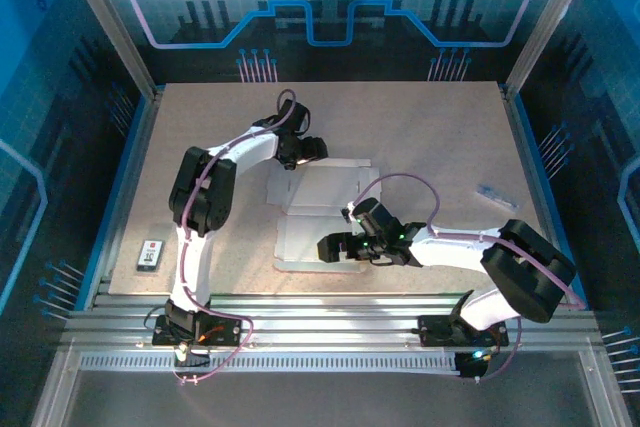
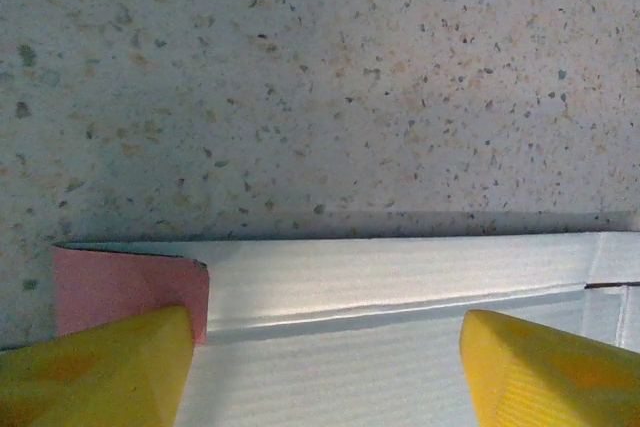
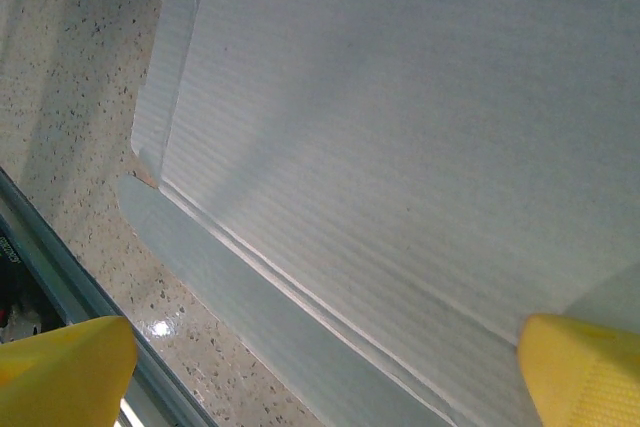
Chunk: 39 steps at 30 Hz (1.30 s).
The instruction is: Fold the paper box
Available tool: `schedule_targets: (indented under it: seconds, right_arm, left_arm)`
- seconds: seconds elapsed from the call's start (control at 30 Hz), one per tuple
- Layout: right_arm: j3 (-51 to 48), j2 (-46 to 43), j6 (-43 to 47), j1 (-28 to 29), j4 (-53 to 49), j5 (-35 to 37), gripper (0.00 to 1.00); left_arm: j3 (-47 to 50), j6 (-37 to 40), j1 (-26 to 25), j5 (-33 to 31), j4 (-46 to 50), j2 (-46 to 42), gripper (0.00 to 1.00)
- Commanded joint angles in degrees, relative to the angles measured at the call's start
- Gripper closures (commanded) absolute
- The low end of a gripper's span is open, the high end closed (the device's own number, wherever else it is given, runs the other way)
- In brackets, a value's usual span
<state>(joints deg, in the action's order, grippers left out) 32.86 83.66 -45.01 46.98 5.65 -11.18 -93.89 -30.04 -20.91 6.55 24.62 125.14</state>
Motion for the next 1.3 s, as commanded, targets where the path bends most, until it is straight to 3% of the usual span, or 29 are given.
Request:
schedule_targets:
  seconds: [0.0, 0.27, 0.57, 0.87, 1.07, 1.27]
  right_arm:
    - [-1.31, 2.91, -0.05, 1.36, -5.37, 0.08, 0.0]
    - [-0.43, 1.61, 0.11, 1.88, -7.25, 1.53, 0.0]
    - [-0.59, -2.43, 0.39, 2.24, -9.65, 4.4, 0.0]
    - [1.61, -2.91, 2.71, 2.19, -10.3, 4.62, 0.0]
    - [1.99, -2.31, 3.25, 2.19, -10.19, 3.76, 0.0]
    - [1.74, -2.44, 3.78, 2.29, -10.23, 3.29, 0.0]
  left_arm:
    - [-1.61, -0.62, -0.54, 1.54, 1.31, 1.84, 0.28]
    - [-4.78, -0.46, -0.54, 1.8, 6.06, 4.45, 0.29]
    - [-2.18, 0.77, 1.82, 5.6, 6.32, -3.68, 0.35]
    - [-2.52, 15.37, 7.45, 13.41, 18.87, -11.17, 0.37]
    - [-5.36, 23.17, 12.03, 17.99, 28.31, -10.53, 0.38]
    - [-8.05, 27.26, 12.9, 15.45, 34.1, -6.52, 0.39]
